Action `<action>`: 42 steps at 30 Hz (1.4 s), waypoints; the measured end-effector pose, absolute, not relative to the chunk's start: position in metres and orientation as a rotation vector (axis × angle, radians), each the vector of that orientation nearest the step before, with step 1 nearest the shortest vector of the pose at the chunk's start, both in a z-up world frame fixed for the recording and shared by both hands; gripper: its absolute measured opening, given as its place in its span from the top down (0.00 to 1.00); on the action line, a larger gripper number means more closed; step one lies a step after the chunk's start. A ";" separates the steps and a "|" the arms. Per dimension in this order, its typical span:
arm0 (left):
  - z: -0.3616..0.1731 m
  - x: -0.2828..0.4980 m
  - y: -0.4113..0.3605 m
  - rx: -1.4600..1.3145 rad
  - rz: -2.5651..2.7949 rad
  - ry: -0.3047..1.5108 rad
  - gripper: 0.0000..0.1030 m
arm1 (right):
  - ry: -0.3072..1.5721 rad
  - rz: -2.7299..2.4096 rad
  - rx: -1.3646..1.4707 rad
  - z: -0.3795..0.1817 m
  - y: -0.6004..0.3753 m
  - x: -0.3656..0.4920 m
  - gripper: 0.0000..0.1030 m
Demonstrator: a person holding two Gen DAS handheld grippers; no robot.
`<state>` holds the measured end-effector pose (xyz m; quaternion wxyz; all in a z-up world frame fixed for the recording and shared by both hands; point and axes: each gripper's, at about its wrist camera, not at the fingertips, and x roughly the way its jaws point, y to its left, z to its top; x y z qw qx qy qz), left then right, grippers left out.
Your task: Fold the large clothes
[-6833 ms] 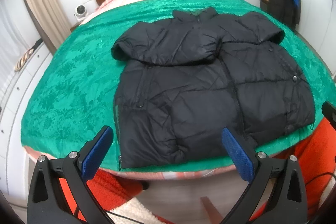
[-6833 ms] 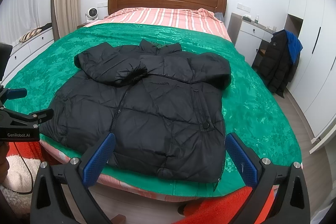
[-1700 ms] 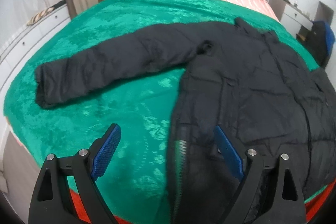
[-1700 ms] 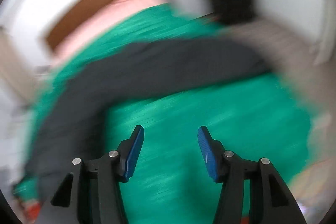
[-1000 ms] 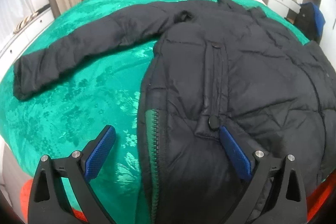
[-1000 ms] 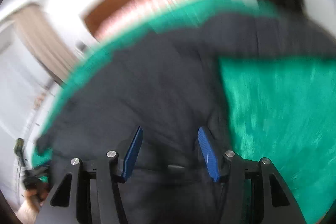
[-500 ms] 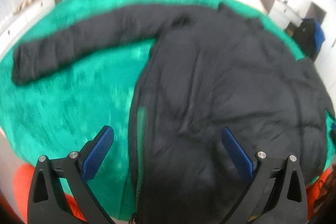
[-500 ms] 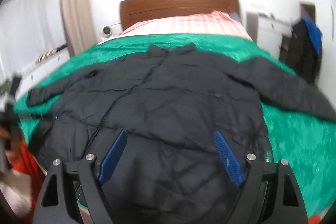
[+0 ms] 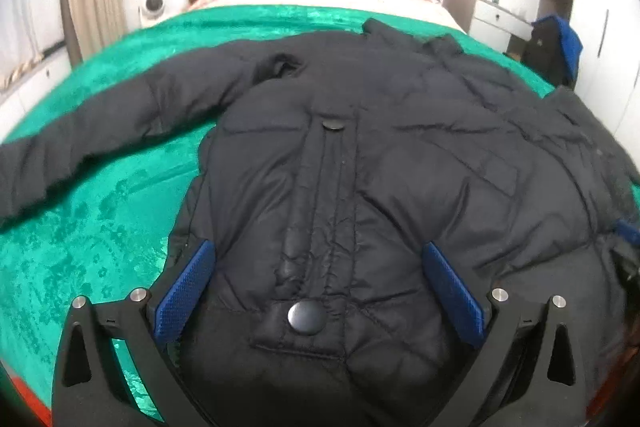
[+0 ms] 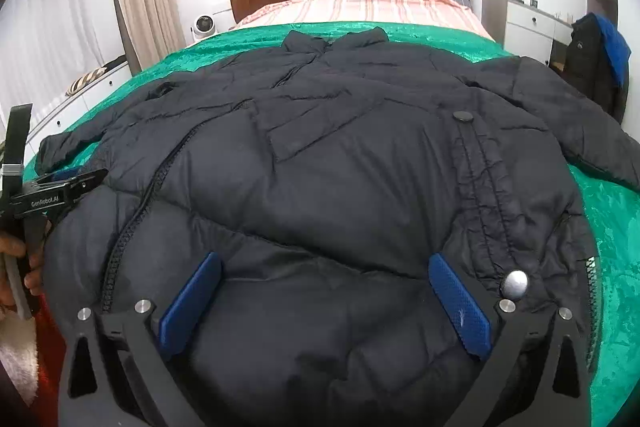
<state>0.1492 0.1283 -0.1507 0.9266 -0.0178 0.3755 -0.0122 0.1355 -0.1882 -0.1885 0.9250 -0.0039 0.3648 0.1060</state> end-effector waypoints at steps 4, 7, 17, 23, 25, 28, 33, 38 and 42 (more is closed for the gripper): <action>-0.154 0.150 0.127 -0.034 -0.030 0.762 0.00 | 0.738 0.233 -0.025 -0.191 -0.185 0.136 0.00; -0.157 0.150 0.126 -0.021 -0.023 0.761 0.00 | 0.735 0.241 -0.029 -0.191 -0.183 0.137 0.00; -0.158 0.153 0.121 -0.018 -0.020 0.779 0.00 | 0.735 0.237 -0.053 -0.190 -0.180 0.136 0.00; -0.159 0.155 0.121 -0.016 -0.020 0.784 0.00 | 0.737 0.235 -0.058 -0.189 -0.180 0.136 0.00; -0.159 0.157 0.121 -0.016 -0.021 0.793 0.00 | 0.739 0.234 -0.060 -0.189 -0.179 0.136 0.00; -0.158 0.160 0.121 -0.017 -0.022 0.811 0.00 | 0.741 0.233 -0.062 -0.189 -0.179 0.136 0.00; -0.155 0.164 0.119 -0.014 -0.019 0.838 0.00 | 0.745 0.231 -0.068 -0.189 -0.178 0.137 0.00; -0.154 0.163 0.117 -0.004 -0.008 0.880 0.00 | 0.747 0.230 -0.070 -0.190 -0.177 0.138 0.00; -0.155 0.160 0.114 0.016 -0.004 0.882 0.00 | 0.746 0.230 -0.070 -0.190 -0.178 0.138 0.00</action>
